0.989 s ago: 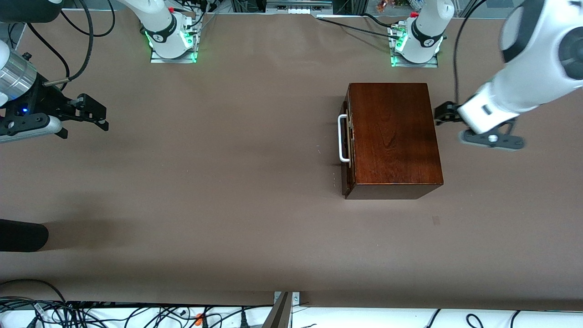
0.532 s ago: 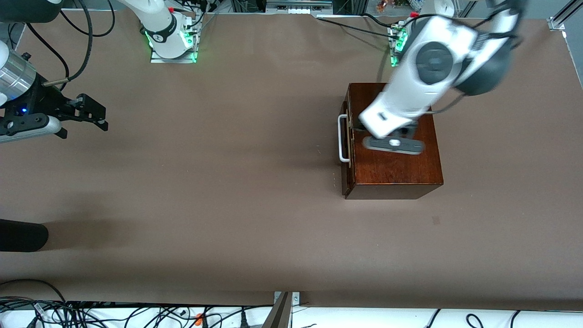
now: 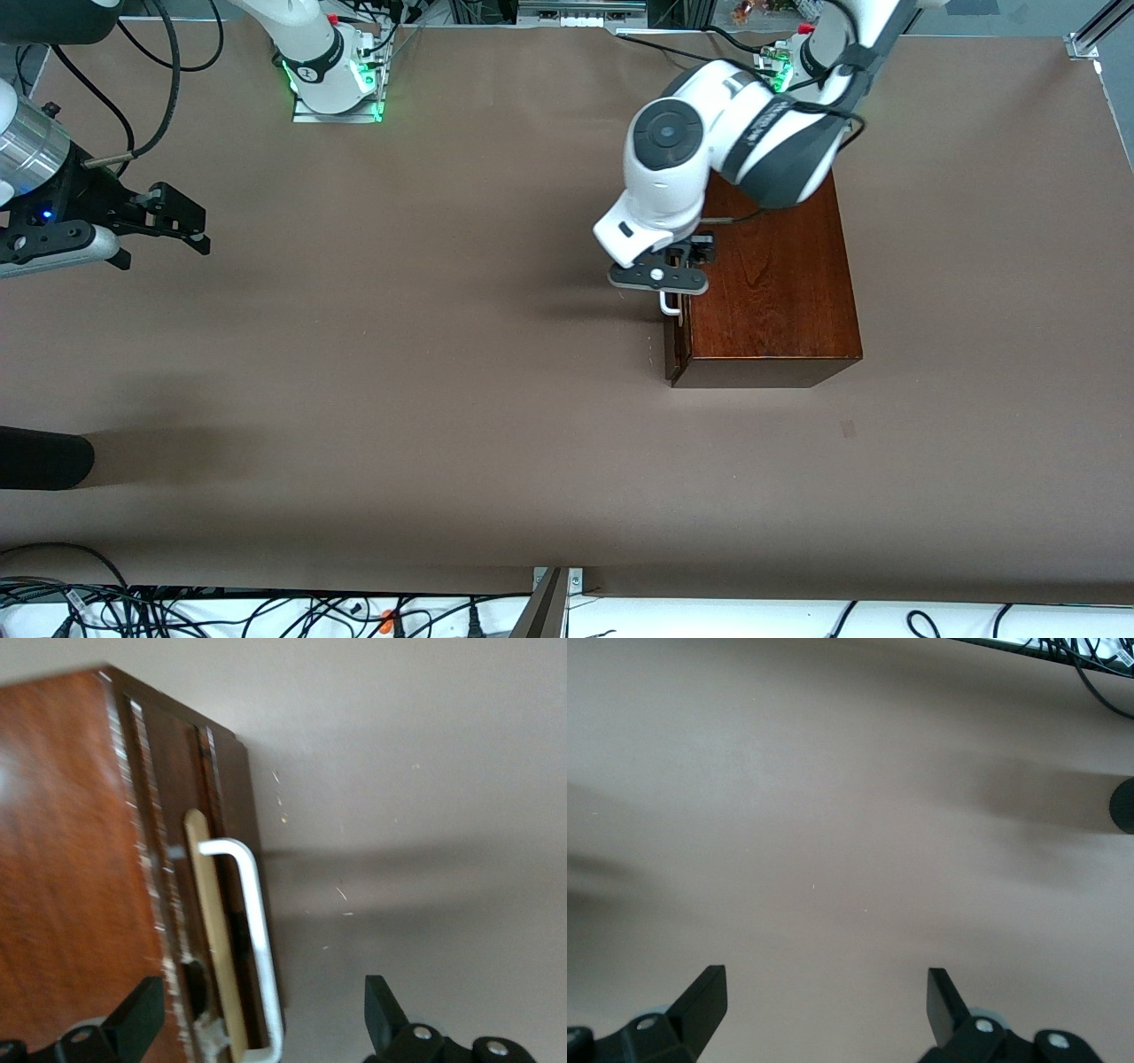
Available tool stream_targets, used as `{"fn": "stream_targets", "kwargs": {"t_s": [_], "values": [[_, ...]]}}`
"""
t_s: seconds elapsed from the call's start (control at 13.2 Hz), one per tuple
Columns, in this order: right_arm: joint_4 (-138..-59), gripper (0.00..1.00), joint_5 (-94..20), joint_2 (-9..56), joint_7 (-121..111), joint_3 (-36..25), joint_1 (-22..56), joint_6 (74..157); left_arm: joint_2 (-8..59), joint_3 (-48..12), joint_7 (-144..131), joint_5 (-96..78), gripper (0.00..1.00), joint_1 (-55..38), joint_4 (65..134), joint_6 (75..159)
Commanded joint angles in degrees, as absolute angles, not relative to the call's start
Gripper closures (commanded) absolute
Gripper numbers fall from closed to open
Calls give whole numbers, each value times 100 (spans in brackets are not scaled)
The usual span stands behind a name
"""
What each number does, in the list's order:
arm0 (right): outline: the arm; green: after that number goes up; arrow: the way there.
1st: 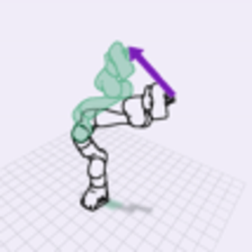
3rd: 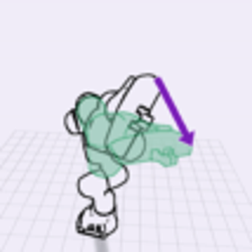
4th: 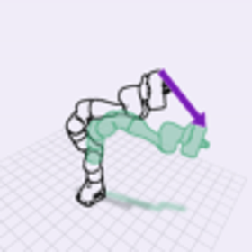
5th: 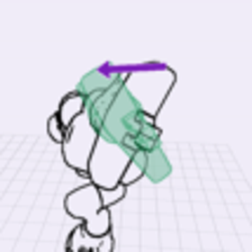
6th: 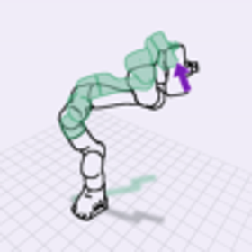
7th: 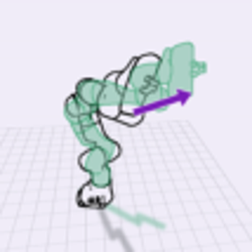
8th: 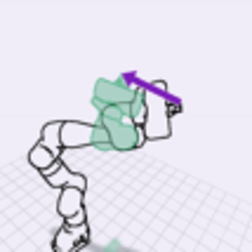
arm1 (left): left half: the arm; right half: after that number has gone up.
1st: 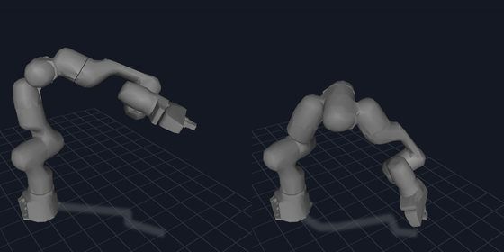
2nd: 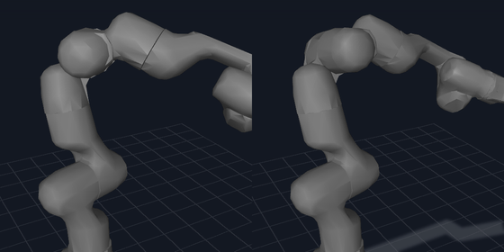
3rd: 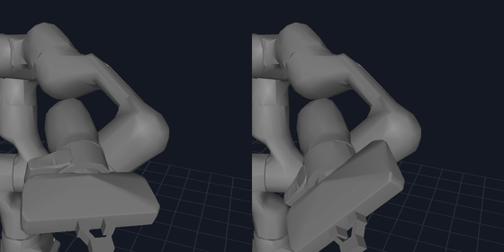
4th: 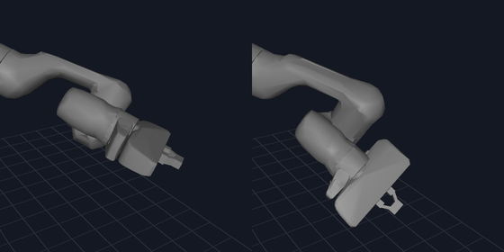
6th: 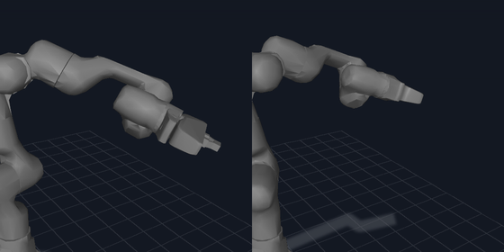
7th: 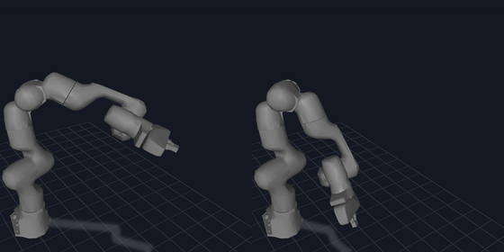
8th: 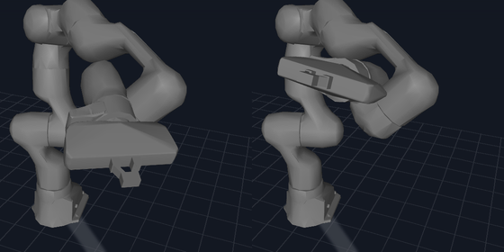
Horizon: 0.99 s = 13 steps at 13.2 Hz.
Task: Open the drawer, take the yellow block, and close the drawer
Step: 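Move the left gripper to the white drawer handle of the box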
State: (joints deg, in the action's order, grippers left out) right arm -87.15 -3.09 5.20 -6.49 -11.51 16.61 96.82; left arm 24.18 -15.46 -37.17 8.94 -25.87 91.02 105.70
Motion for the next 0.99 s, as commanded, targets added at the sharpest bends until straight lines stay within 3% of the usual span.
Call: {"fn": "stream_targets", "kwargs": {"t_s": [0.0, 0.91], "values": [[-8754, 0, -316, 448, -712, -1151, 1635, 9642, 2627, -1494, -3999, 1386, 0, -2900, 9052, 10608], [-8754, 0, -308, 448, -712, -1160, 1635, 9642, 2725, -1485, -4579, 1986, 0, -3111, 9764, 11381]]}}
